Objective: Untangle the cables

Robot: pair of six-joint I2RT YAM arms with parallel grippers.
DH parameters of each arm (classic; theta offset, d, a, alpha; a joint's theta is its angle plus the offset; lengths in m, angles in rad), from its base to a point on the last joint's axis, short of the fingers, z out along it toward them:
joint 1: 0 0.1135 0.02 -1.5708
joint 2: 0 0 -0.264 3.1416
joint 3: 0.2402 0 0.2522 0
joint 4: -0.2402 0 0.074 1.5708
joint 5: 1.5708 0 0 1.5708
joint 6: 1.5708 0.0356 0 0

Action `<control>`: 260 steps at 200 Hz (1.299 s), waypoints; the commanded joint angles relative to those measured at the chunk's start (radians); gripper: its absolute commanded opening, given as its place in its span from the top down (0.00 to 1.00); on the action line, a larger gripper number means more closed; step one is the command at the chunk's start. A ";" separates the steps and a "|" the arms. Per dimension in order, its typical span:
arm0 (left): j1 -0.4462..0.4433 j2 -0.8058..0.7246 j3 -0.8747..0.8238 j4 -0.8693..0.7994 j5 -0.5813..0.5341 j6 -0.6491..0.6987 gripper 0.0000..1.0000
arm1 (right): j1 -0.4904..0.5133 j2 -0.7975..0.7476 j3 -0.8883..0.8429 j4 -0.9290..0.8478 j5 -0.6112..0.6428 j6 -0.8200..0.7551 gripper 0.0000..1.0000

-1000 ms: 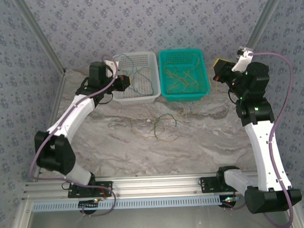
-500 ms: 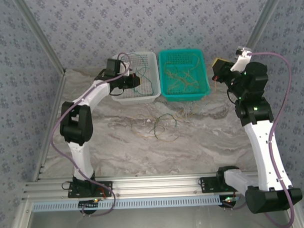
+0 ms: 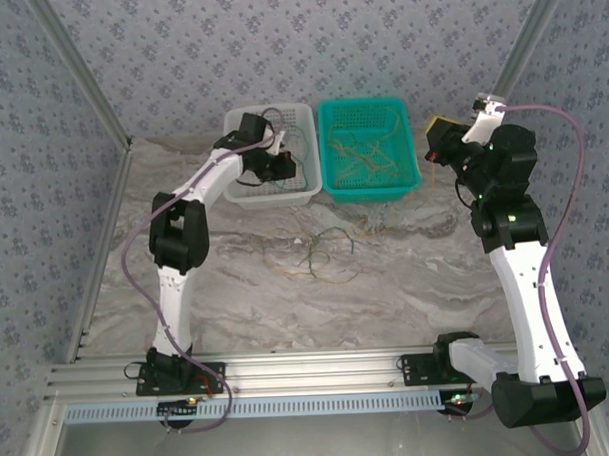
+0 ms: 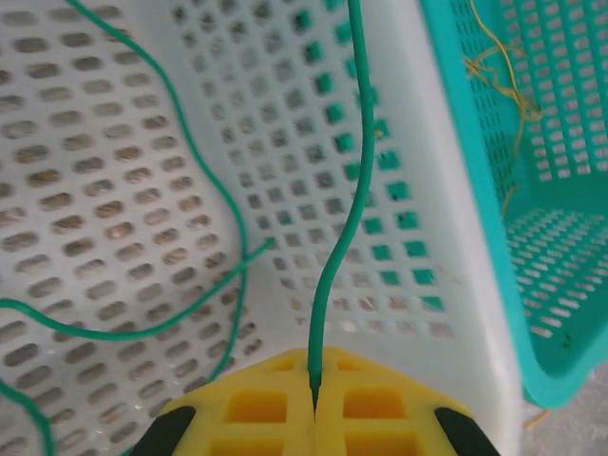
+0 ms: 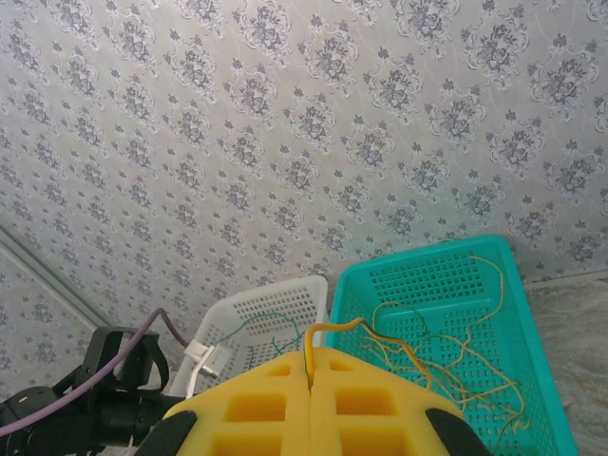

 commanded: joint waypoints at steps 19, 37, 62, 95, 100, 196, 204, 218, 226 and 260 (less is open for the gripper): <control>-0.011 0.038 0.109 -0.172 0.090 0.124 1.00 | 0.006 -0.015 0.000 0.029 0.019 -0.017 1.00; 0.001 -0.007 0.032 -0.062 0.196 0.085 1.00 | 0.008 -0.020 -0.004 0.036 0.016 -0.015 1.00; 0.006 -0.018 0.037 -0.100 -0.003 0.077 1.00 | 0.010 -0.023 -0.003 0.033 0.021 -0.016 1.00; 0.035 0.033 0.080 -0.194 -0.150 0.074 1.00 | 0.015 -0.025 -0.003 0.028 0.029 -0.022 1.00; 0.036 0.043 0.090 -0.211 -0.176 0.080 1.00 | 0.018 -0.026 -0.005 0.025 0.034 -0.025 1.00; 0.033 0.183 0.224 -0.287 -0.304 0.167 0.91 | 0.064 0.020 0.066 0.019 0.018 -0.055 1.00; 0.032 0.170 0.218 -0.282 -0.304 0.167 0.82 | 0.065 0.032 0.085 0.017 0.001 -0.058 1.00; 0.023 0.122 0.197 -0.266 -0.312 0.167 0.64 | 0.073 0.054 0.131 0.008 -0.018 -0.064 1.00; 0.014 0.084 0.182 -0.258 -0.327 0.170 0.55 | 0.076 0.068 0.157 0.004 -0.028 -0.068 1.00; -0.009 -0.165 0.035 -0.168 -0.419 0.134 0.38 | 0.083 0.151 0.333 -0.004 -0.072 -0.083 1.00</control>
